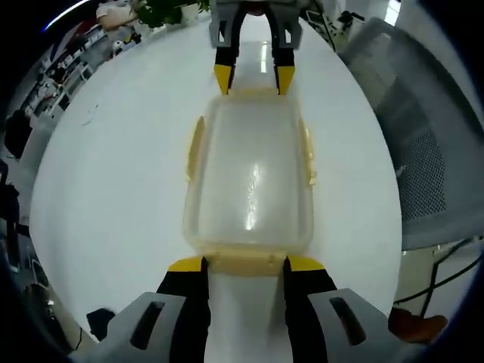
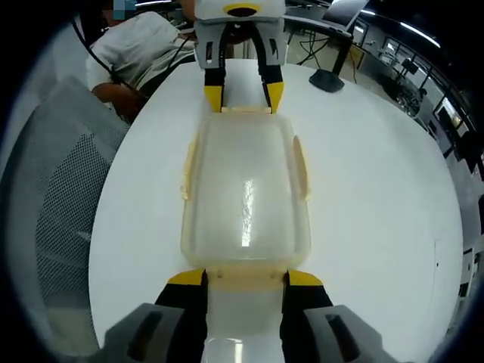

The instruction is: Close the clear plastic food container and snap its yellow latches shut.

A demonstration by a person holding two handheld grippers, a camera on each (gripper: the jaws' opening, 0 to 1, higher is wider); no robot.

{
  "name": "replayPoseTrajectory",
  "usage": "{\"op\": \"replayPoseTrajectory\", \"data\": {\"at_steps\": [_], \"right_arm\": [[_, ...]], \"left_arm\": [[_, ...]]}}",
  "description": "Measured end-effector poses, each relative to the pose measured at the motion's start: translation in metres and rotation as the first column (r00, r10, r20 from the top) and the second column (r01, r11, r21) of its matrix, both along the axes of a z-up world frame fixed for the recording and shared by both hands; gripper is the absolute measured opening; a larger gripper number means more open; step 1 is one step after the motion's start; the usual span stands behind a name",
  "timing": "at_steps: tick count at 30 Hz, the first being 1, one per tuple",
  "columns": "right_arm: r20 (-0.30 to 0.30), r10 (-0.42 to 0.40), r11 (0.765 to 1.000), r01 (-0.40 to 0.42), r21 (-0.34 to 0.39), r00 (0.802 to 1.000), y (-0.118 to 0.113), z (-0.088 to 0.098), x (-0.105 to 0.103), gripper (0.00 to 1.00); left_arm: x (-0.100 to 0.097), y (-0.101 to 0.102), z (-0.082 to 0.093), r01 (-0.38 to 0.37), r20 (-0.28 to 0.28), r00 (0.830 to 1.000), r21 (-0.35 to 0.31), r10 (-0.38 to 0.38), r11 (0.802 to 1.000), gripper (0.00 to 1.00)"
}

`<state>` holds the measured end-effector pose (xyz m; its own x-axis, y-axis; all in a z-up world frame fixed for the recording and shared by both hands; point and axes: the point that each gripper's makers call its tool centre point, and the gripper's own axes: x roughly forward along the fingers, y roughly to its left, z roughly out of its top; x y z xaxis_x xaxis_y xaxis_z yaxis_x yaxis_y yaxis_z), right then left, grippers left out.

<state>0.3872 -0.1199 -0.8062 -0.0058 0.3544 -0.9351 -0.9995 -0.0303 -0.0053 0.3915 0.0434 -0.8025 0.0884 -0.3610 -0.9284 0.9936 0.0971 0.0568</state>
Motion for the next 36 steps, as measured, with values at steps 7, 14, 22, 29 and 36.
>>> {"op": "replayPoseTrajectory", "data": {"at_steps": [7, 14, 22, 29, 36], "right_arm": [[-0.018, 0.011, 1.0, -0.011, 0.022, 1.0, 0.002, 0.005, -0.004, 0.35], [0.02, 0.028, 0.999, -0.028, 0.04, 0.999, 0.004, 0.023, 0.0, 0.35], [0.036, 0.02, 0.997, -0.023, 0.074, 0.999, -0.001, 0.038, 0.001, 0.35], [0.058, 0.019, 0.997, -0.024, 0.073, 0.998, -0.009, 0.047, 0.002, 0.35], [0.075, 0.009, 0.996, -0.015, 0.083, 0.997, -0.017, 0.058, 0.004, 0.35]], "left_arm": [[-0.007, 0.004, 0.003, -0.017, -0.002, 1.0, 0.001, 0.017, 1.0, 0.36], [-0.005, 0.005, 0.021, -0.037, 0.032, 0.999, 0.003, 0.037, 0.999, 0.35], [-0.003, 0.0, 0.039, -0.048, 0.054, 0.997, -0.011, 0.049, 0.999, 0.35], [-0.001, -0.008, 0.048, -0.048, 0.073, 0.996, -0.013, 0.049, 0.999, 0.35], [0.001, -0.016, 0.058, -0.045, 0.087, 0.995, -0.015, 0.047, 0.999, 0.35]]}}
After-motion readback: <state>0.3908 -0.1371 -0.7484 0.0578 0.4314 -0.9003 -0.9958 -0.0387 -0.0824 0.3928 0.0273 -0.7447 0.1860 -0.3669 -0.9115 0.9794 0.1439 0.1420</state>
